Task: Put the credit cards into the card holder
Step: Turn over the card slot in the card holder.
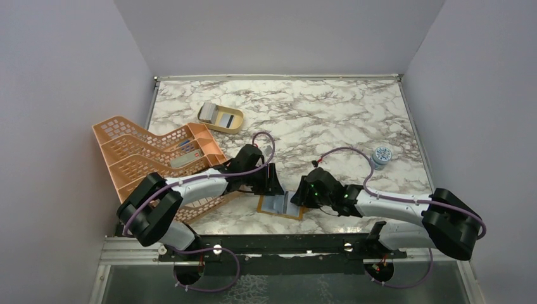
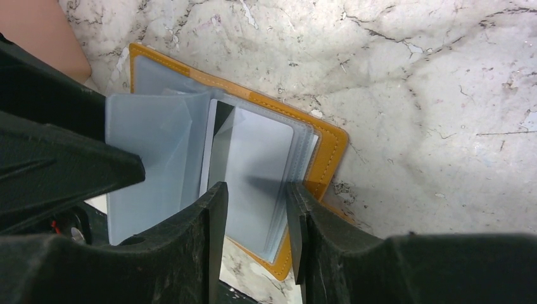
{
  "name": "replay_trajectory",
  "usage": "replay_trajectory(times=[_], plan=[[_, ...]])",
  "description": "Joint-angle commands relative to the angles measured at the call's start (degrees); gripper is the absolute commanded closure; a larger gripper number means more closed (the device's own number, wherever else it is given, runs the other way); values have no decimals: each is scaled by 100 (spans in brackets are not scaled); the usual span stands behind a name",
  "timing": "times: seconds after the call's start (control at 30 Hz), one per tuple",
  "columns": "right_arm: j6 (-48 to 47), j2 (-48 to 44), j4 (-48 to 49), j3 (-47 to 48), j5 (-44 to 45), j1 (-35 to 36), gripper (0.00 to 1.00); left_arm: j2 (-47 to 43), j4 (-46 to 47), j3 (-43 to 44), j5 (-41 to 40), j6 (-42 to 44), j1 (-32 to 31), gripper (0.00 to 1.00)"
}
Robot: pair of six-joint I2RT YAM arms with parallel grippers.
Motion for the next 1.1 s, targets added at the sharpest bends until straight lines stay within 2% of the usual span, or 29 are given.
replay_trajectory(times=[0.0, 0.1, 0.33, 0.37, 0.43, 0.57, 0.7, 0.8, 0.87, 0.93, 1.0, 1.07], plan=[[-91, -31, -411, 6, 291, 47, 60, -215, 821, -120, 474, -399, -133, 54], [-108, -412, -933, 133, 521, 52, 60, -139, 1289, -214, 605, -625, -212, 54], [-103, -1963, -1988, 207, 883, 52, 59, 344, 1593, -141, 594, -645, -367, 60], [-309, -2557, -1691, 60, 609, 47, 59, 438, 1374, 141, 519, -493, -374, 60], [-276, -2660, -1491, -24, 438, 51, 59, 420, 874, 453, 214, -208, -346, 60], [-227, -2460, -1323, -16, 230, 51, 59, 433, -711, 1435, -677, 673, -45, 56], [-385, -2265, -1279, 121, 155, 49, 59, 503, -2040, 2516, -1802, 1777, 521, 50], [-589, -2289, -1167, 182, 128, 51, 59, 745, -2511, 3246, -2520, 2663, 947, 44], [-695, -2324, -1134, 240, 144, 52, 59, 970, -2599, 3551, -2650, 3435, 1239, 44], [-822, -2349, -1090, 281, 141, 51, 59, 1210, -2653, 3842, -3181, 4069, 1350, 44], [-926, -2348, -1085, 335, 140, 52, 59, 1569, -2840, 4321, -3651, 4311, 1507, 42], [-996, -2346, -1058, 353, 101, 52, 59, 1988, -3172, 4886, -3721, 4306, 1813, 42]])
